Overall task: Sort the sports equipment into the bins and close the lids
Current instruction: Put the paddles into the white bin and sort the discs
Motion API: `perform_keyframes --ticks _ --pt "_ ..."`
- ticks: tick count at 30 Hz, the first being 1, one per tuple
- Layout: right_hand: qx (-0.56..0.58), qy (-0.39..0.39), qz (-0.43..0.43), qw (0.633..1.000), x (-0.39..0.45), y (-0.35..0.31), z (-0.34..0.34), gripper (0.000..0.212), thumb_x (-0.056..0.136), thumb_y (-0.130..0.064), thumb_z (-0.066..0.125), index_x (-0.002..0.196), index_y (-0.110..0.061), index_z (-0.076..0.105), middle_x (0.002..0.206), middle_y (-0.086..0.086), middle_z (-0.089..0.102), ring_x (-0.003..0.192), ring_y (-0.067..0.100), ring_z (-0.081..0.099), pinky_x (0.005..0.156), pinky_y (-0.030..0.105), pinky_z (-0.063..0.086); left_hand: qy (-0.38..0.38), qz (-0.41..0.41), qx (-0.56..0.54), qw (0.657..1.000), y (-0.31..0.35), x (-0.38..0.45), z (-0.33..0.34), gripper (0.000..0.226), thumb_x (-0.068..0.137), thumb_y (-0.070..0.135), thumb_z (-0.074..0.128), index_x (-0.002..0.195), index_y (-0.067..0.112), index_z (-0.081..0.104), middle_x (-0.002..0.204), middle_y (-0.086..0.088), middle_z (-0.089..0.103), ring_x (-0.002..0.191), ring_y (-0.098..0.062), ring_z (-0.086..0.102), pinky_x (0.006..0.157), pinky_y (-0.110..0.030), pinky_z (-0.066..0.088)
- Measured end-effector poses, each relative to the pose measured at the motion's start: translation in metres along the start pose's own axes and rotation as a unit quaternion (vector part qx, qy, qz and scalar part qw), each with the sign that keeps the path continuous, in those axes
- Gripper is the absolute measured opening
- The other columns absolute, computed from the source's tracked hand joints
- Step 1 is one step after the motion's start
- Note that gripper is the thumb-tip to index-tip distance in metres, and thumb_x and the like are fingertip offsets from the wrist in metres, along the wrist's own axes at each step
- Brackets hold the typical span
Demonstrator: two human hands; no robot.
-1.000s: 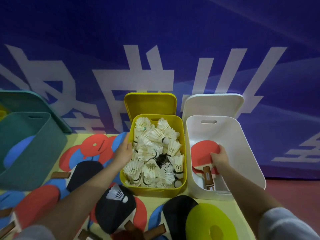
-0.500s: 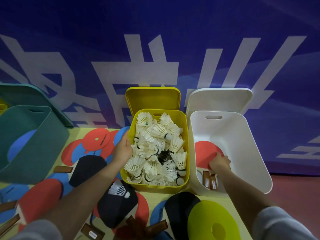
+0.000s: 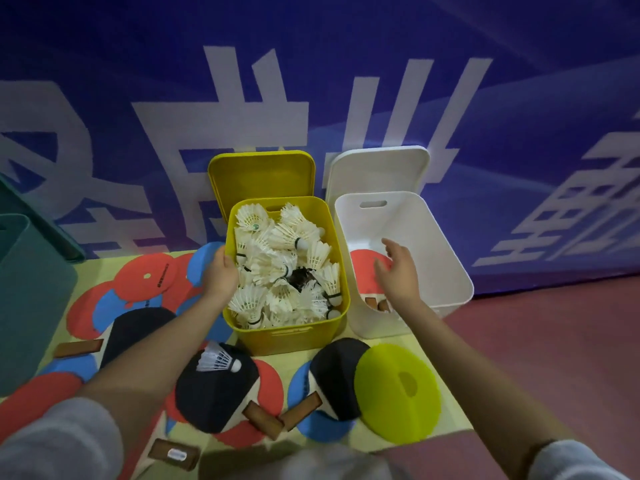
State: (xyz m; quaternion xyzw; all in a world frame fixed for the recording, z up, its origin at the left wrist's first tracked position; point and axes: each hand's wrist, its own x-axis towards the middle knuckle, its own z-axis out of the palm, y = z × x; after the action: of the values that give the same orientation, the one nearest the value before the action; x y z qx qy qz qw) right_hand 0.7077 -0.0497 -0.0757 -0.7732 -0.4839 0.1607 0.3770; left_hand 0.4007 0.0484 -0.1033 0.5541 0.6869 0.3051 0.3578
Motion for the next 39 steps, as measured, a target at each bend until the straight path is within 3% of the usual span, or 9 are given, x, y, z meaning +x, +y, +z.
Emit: perform_keyframes --ticks 3,7,12,17,21,27,29,34,39 --pt "0.038 0.118 -0.054 0.991 -0.058 -0.009 -0.006 0.042 0.087 -0.008 0.051 0.129 -0.013 0.054 0.115 0.003 0.053 0.107 0.022 0.052 0.091 0.035 0.045 -0.033 -0.018 -0.043 0.998 -0.009 -0.002 -0.005 0.043 0.103 0.029 0.025 0.140 0.014 0.042 0.133 -0.012 0.052 0.115 -0.032 0.052 0.092 -0.039 0.040" --pt "0.012 0.191 0.000 0.981 -0.131 0.014 0.007 0.039 0.083 -0.013 0.051 0.121 -0.012 0.058 0.105 0.002 0.053 0.100 0.025 0.053 0.085 0.038 0.046 -0.061 -0.009 -0.079 0.995 -0.040 -0.029 -0.019 0.045 0.102 0.033 0.025 0.132 0.011 0.050 0.136 -0.009 0.051 0.125 -0.029 0.047 0.103 -0.046 0.039" --pt "-0.222 0.011 0.184 0.958 -0.191 0.062 0.036 0.067 0.084 -0.034 0.063 0.142 -0.011 0.040 0.129 0.018 0.049 0.122 0.036 0.041 0.095 0.044 0.040 0.019 0.040 -0.055 0.998 -0.086 -0.084 -0.033 0.024 0.097 0.009 0.039 0.111 0.007 0.058 0.109 -0.012 0.058 0.100 -0.030 0.055 0.082 -0.038 0.043" --pt "-0.357 -0.158 0.218 0.895 -0.212 0.077 0.050 0.084 0.085 -0.051 0.060 0.150 -0.020 0.017 0.143 0.012 0.036 0.133 0.032 0.032 0.098 0.042 0.039 -0.096 0.123 -0.019 0.988 -0.097 -0.147 -0.022 0.020 0.097 0.008 0.042 0.102 0.023 0.054 0.097 0.003 0.055 0.083 -0.016 0.055 0.071 -0.030 0.042" --pt "-0.420 -0.172 0.176 0.874 -0.212 0.081 0.054 0.087 0.085 -0.055 0.057 0.152 -0.025 0.011 0.148 0.011 0.029 0.136 0.031 0.027 0.101 0.043 0.034 -0.212 0.119 0.054 0.968 -0.100 -0.165 0.008 0.023 0.096 0.015 0.045 0.112 0.027 0.056 0.104 0.000 0.059 0.088 -0.022 0.061 0.066 -0.028 0.042" --pt "-0.404 -0.197 0.141 0.882 -0.217 0.096 0.051 0.095 0.080 -0.065 0.052 0.153 -0.029 0.002 0.151 0.011 0.022 0.136 0.030 0.026 0.099 0.045 0.032 -0.305 0.088 0.205 0.926 -0.092 -0.188 0.058 0.048 0.093 0.038 0.050 0.137 0.018 0.044 0.123 -0.009 0.057 0.111 -0.027 0.055 0.086 -0.034 0.045" --pt "-0.400 -0.212 0.113 0.885 -0.215 0.104 0.045 0.101 0.078 -0.069 0.053 0.153 -0.029 -0.001 0.147 0.010 0.026 0.135 0.030 0.027 0.097 0.043 0.035 -0.320 0.083 0.249 0.911 -0.092 -0.194 0.076 0.060 0.091 0.049 0.050 0.141 0.018 0.038 0.119 -0.011 0.057 0.108 -0.030 0.055 0.079 -0.033 0.040" --pt "-0.413 -0.208 0.039 0.886 -0.217 0.116 0.029 0.111 0.072 -0.069 0.061 0.153 -0.027 -0.002 0.135 0.012 0.039 0.124 0.032 0.039 0.087 0.041 0.040 -0.323 0.015 0.243 0.915 -0.098 -0.206 0.108 0.095 0.086 0.038 0.064 0.153 0.020 -0.001 0.130 -0.016 0.049 0.110 -0.031 0.056 0.076 -0.030 0.042" --pt "-0.282 -0.134 0.010 0.950 -0.219 0.120 0.010 0.103 0.069 -0.069 0.051 0.154 -0.025 0.013 0.137 0.020 0.040 0.128 0.039 0.038 0.095 0.047 0.043 -0.283 -0.003 0.246 0.927 -0.094 -0.207 0.114 0.094 0.086 0.037 0.064 0.153 0.019 0.001 0.140 -0.019 0.040 0.118 -0.033 0.050 0.084 -0.033 0.044"
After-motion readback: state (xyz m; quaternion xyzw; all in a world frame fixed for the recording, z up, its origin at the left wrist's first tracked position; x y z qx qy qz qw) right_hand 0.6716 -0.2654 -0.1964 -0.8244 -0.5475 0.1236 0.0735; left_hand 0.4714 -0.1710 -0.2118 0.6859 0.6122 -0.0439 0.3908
